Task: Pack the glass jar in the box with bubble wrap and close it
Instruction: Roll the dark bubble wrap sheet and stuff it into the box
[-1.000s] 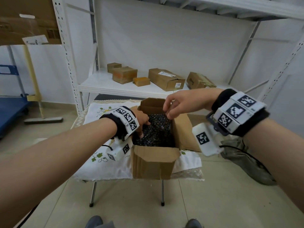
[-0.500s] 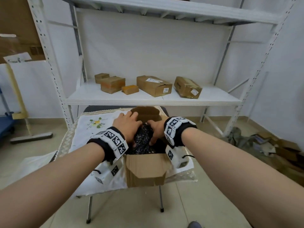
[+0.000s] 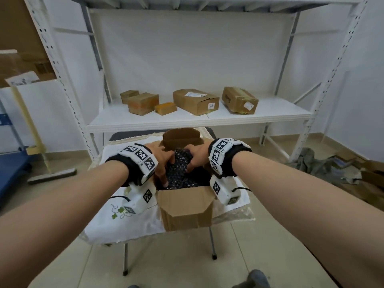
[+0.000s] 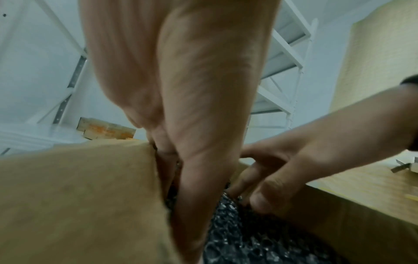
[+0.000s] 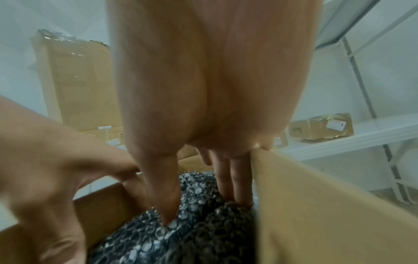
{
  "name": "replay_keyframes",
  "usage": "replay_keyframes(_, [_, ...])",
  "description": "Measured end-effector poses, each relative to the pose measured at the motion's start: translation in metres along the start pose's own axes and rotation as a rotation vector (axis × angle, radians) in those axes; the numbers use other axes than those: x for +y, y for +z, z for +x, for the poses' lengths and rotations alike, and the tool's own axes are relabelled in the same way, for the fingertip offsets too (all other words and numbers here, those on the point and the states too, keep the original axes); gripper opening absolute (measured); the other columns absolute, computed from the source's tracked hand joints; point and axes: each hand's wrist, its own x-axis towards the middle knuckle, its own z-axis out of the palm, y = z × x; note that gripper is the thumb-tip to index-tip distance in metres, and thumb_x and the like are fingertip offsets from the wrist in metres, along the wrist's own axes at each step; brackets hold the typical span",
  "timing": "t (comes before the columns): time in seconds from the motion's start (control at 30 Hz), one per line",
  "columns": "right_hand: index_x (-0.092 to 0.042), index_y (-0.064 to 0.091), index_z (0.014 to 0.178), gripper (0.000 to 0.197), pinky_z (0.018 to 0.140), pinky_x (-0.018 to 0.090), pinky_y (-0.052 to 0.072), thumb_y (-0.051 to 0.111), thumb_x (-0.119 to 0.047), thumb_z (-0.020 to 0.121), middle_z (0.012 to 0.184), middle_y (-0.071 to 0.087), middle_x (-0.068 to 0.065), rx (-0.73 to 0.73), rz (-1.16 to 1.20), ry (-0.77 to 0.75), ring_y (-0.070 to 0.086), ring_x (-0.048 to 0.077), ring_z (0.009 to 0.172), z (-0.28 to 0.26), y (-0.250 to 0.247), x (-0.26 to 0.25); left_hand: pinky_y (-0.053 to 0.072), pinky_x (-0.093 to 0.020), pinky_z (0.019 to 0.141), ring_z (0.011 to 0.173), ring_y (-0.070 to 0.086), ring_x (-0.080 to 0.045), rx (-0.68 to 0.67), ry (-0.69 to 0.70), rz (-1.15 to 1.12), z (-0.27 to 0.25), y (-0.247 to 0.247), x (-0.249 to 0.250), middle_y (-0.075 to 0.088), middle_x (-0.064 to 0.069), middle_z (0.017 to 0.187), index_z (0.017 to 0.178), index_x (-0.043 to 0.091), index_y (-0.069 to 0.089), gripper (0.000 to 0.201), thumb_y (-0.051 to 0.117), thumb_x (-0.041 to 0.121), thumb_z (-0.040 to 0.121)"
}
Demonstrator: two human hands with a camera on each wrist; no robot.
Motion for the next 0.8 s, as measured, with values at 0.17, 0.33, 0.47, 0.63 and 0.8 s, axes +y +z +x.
replay_keyframes(0.17, [-0.015, 0.054, 0.139, 0.046, 0.106, 0.040, 0.044, 0.046, -0.006, 0.095, 0.145, 0.050, 0.006, 0.128, -0.054, -0.242, 0.051, 0.027, 0.127, -0.012, -0.042, -0.034, 0.033, -0.056, 0.106, 0.138, 0.024, -0.039, -0.010, -0.016, 0.003, -0.008, 0.006, 0.003, 0.025, -0.002, 0.153, 0.135, 0.044, 0.032, 0.082, 0.072, 0.066, 0.066])
replay_keyframes(0.33, [-0.023, 0.050, 0.143, 0.064, 0.100, 0.035, 0.047, 0.037, 0.004, 0.087, 0.150, 0.045, 0.006, -0.075, -0.132, -0.274, 0.048, 0.028, 0.129, 0.016, -0.046, -0.047, 0.029, -0.055, 0.111, 0.139, 0.023, -0.038, -0.007, 0.003, 0.008, -0.010, 0.009, 0.002, 0.026, -0.004, 0.154, 0.139, 0.043, 0.033, 0.078, 0.070, 0.059, 0.073])
replay_keyframes(0.47, [0.004, 0.049, 0.138, 0.051, 0.063, 0.027, 0.039, 0.040, 0.011, 0.088, 0.141, 0.047, 0.028, -0.129, -0.151, -0.188, 0.053, 0.040, 0.121, 0.043, -0.036, -0.054, 0.018, -0.052, 0.118, 0.143, 0.028, -0.028, 0.030, 0.046, 0.028, -0.006, 0.013, 0.005, 0.032, -0.002, 0.155, 0.141, 0.039, 0.036, 0.079, 0.071, 0.055, 0.073])
replay_keyframes(0.63, [0.021, 0.049, 0.125, 0.044, 0.036, 0.015, 0.029, 0.034, 0.015, 0.084, 0.083, 0.056, 0.023, -0.099, 0.006, -0.217, 0.040, 0.013, 0.057, 0.060, -0.022, -0.049, 0.032, -0.054, 0.111, 0.134, 0.040, -0.031, 0.003, 0.019, -0.018, 0.006, 0.018, 0.001, 0.045, -0.002, 0.145, 0.135, 0.046, 0.035, 0.090, 0.069, 0.065, 0.054])
replay_keyframes(0.8, [0.013, 0.060, 0.098, 0.023, 0.045, 0.020, 0.031, 0.041, 0.007, 0.087, 0.078, 0.036, 0.020, 0.099, 0.105, -0.191, 0.034, 0.009, 0.055, 0.040, -0.035, -0.033, 0.043, -0.052, 0.100, 0.109, 0.058, -0.028, -0.006, 0.009, -0.027, 0.023, 0.023, 0.000, 0.060, 0.000, 0.116, 0.113, 0.048, 0.035, 0.087, 0.058, 0.072, 0.032])
